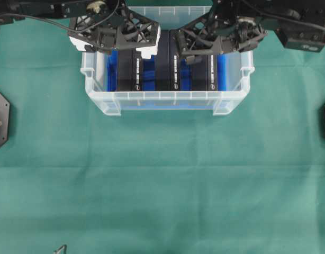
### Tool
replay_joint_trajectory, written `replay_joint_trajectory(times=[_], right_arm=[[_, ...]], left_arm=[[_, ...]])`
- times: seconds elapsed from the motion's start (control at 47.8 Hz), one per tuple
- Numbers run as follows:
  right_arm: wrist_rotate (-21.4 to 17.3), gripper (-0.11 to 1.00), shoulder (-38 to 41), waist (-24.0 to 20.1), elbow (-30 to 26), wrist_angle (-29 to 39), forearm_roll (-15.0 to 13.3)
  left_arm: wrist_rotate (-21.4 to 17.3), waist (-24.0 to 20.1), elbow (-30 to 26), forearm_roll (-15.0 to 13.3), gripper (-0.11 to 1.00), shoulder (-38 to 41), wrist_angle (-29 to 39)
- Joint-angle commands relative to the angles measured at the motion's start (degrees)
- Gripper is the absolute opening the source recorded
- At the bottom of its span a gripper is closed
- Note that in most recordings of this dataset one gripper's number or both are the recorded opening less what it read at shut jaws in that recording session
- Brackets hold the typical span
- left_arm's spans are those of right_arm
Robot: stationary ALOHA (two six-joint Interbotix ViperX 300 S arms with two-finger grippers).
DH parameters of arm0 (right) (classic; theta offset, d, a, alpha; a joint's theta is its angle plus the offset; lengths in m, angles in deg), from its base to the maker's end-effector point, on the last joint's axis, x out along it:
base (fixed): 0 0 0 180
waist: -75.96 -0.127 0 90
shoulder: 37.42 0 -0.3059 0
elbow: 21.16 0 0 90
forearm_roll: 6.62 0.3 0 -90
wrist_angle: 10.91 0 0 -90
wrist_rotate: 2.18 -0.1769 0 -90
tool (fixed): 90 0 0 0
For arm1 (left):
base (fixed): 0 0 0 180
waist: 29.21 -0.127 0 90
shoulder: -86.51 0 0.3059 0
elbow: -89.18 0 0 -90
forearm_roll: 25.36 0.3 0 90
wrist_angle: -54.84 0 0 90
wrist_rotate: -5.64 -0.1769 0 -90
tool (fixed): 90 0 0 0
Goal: Take the box out of the case with both arms.
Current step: 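Lower both grippers down around the outer black boxes, then close left and right grippers on the outer black boxes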
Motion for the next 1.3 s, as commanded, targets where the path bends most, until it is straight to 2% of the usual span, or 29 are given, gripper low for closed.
replay_joint_trajectory(times=[0.0,0.335,0.753,1.277], right_arm=[[-0.1,0.95,-0.7,-0.2,0.7,-2.1,-0.2],[-0.3,0.95,0.4,-0.3,4.3,-5.9,-0.1],[-0.4,0.95,2.6,-0.3,6.2,-9.0,0.4],[-0.5,0.95,3.0,-0.4,6.3,-9.0,1.7]], left_arm=[[0.1,0.2,0.3,0.2,0.91,-0.9,-1.1],[0.2,0.4,2.7,0.2,0.91,1.1,-6.0],[1.8,0.5,5.4,0.2,0.91,2.1,-8.2],[2.1,0.9,6.3,0.0,0.90,1.9,-7.4]])
